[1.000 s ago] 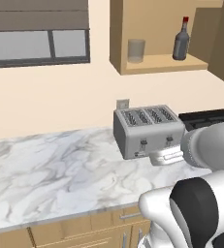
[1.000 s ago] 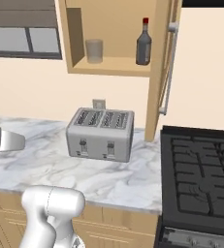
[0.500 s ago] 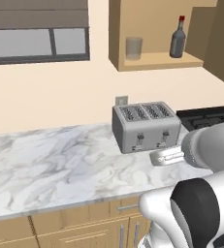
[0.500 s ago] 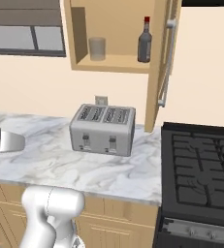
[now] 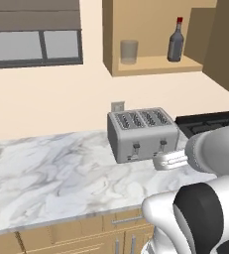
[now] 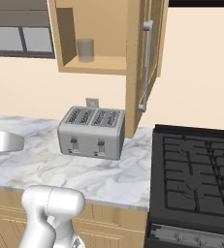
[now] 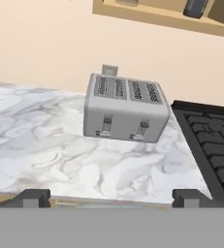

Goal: There is a bowl on the dining counter. Grab a lemon wedge from the fridge and place it in the bowl. Then get the liquor bottle and glass cup from the cabinet and place them next to the bowl.

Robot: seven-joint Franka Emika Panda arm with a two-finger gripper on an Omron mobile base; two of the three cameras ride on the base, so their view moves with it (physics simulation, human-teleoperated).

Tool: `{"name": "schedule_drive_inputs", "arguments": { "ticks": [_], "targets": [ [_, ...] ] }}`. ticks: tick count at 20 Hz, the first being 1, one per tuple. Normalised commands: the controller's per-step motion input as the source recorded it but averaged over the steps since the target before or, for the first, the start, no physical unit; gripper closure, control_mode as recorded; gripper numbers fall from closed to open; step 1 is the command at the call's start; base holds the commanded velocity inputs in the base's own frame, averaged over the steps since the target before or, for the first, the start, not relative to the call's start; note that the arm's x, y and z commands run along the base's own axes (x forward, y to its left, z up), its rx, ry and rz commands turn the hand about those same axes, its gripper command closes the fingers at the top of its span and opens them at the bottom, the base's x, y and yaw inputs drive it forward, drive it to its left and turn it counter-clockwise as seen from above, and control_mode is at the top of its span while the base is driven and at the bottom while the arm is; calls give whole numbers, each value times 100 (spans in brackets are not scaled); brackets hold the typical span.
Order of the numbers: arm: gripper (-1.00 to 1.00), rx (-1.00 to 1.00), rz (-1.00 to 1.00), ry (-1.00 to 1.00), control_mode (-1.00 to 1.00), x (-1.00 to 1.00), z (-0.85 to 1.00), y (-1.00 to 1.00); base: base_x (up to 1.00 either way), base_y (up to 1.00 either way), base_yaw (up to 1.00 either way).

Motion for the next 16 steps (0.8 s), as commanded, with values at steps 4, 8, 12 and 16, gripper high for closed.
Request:
{"name": "schedule_drive_inputs", "arguments": {
  "ticks": [4, 8, 12, 16],
  "targets": [
    [-100, 0, 0, 0, 100, 0, 0, 0, 72, -37, 0],
    [-100, 0, 0, 0, 100, 0, 0, 0, 82, -25, 0],
    [-100, 0, 0, 0, 100, 0, 0, 0, 87, -2, -13],
    [-100, -3, -45, -15, -100, 76, 0, 7, 0, 0, 0]
  ]
}}
